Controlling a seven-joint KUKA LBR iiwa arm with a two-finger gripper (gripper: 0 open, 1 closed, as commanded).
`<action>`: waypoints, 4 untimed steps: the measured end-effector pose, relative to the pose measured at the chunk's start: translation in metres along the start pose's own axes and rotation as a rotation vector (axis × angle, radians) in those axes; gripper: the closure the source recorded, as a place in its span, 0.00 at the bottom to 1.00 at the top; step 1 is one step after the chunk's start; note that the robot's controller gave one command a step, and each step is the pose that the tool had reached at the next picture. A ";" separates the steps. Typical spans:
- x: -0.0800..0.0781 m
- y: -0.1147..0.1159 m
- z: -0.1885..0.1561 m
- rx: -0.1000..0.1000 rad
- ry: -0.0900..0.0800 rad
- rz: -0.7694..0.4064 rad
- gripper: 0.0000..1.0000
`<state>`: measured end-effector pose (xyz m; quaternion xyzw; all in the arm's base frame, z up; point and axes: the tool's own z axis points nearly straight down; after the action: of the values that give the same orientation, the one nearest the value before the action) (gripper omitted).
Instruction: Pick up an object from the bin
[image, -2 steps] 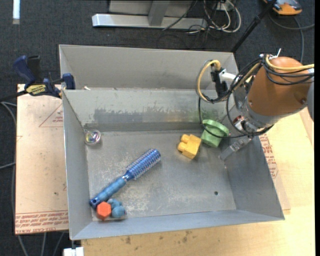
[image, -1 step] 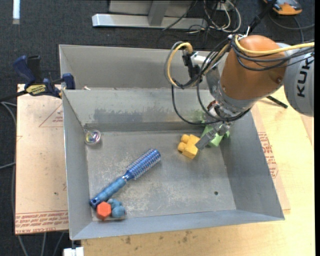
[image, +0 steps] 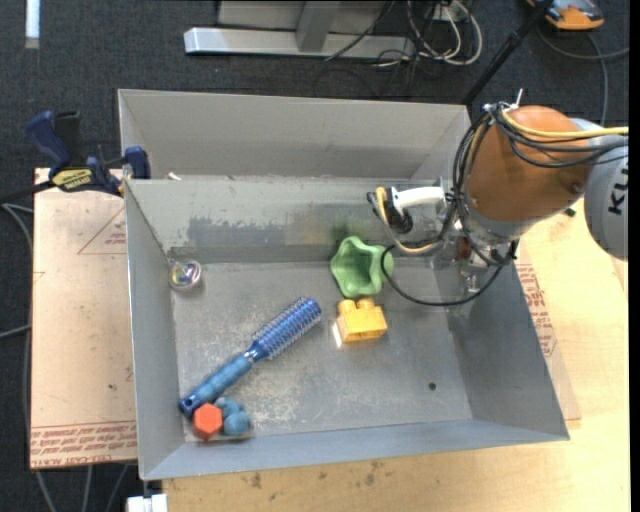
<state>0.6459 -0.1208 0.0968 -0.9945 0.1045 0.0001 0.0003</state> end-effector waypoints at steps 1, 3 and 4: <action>-0.060 -0.125 -0.003 0.003 -0.005 -0.186 0.00; -0.058 -0.121 -0.003 0.001 -0.002 -0.179 0.00; -0.094 -0.138 0.022 0.000 -0.006 -0.186 0.00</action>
Offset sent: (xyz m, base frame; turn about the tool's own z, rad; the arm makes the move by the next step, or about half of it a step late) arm -0.0316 0.1291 0.0035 -0.1797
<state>0.5825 0.0337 0.0751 -0.9999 0.0114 0.0031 0.0007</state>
